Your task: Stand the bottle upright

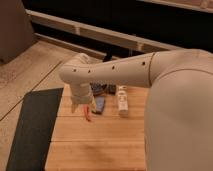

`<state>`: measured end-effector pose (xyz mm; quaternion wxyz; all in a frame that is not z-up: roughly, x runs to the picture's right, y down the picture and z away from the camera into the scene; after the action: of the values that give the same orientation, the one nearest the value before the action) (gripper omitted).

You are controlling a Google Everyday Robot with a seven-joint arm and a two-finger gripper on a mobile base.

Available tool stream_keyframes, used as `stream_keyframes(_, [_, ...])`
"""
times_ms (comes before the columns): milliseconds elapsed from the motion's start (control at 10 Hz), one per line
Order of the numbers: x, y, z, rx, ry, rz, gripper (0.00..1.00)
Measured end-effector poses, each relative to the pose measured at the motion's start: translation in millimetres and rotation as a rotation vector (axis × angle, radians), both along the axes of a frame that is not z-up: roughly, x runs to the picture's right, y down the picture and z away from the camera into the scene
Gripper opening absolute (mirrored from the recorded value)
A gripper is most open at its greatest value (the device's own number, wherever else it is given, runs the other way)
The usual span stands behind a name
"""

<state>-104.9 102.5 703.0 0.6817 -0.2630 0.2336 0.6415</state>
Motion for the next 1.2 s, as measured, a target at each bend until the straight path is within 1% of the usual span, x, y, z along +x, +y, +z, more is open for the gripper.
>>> stream_keyframes(1200, [0.1,0.6,0.4,-0.001,0.0,0.0,0.65])
